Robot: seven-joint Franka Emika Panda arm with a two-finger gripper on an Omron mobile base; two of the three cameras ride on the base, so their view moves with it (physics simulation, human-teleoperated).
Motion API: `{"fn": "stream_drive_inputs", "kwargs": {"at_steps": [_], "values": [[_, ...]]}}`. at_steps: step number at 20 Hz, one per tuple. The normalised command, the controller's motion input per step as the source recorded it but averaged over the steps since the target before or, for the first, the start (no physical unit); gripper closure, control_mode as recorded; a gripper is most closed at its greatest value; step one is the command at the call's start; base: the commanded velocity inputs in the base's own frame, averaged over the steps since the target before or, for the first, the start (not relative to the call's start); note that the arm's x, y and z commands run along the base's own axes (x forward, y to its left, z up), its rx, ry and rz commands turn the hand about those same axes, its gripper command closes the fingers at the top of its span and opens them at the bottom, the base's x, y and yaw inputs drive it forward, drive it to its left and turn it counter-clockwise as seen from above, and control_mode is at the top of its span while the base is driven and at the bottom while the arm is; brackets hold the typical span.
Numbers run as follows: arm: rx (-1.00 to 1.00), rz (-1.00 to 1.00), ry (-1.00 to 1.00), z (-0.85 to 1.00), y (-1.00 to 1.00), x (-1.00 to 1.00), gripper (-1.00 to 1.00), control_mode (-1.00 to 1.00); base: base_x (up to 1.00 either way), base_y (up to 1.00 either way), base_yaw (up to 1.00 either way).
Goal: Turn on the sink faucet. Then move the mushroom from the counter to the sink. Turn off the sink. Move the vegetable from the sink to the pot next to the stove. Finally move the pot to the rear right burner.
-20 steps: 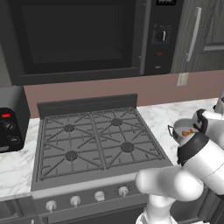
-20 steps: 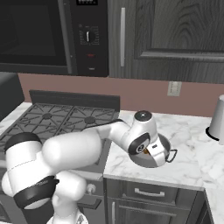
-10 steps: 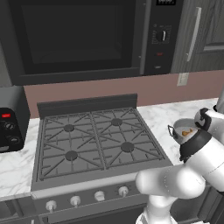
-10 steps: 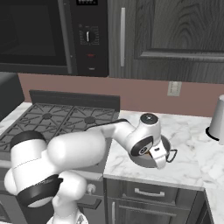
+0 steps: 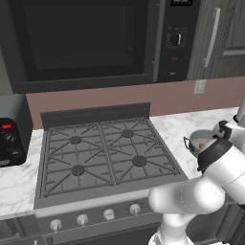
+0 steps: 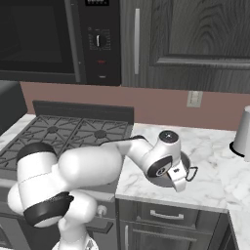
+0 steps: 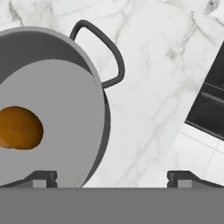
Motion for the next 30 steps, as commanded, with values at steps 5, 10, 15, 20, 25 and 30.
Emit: {"fn": "stream_drive_inputs", "kwargs": {"at_steps": [5, 10, 15, 20, 25, 30], "values": [[0.0, 0.0, 0.0, -0.21, 0.0, 0.0, -1.0, -1.0, 0.0, 0.0, 0.0], [0.0, 0.0, 0.0, -0.16, 0.0, 0.0, -1.0, -1.0, 0.0, 0.0, 0.0], [0.0, 0.0, 0.02, -0.1, 0.0, 0.0, -1.0, -1.0, 0.0, 0.0, 0.0], [0.0, 0.0, 0.02, -0.11, 0.0, 0.0, -1.0, -1.0, 0.0, 0.0, 0.0], [0.0, 0.0, 0.01, -0.13, 0.0, 0.0, -1.0, -1.0, 0.0, 0.0, 0.0], [0.01, 0.0, 0.01, -0.05, 0.0, 0.0, -1.0, -1.0, 0.0, 0.0, 0.0]]}}
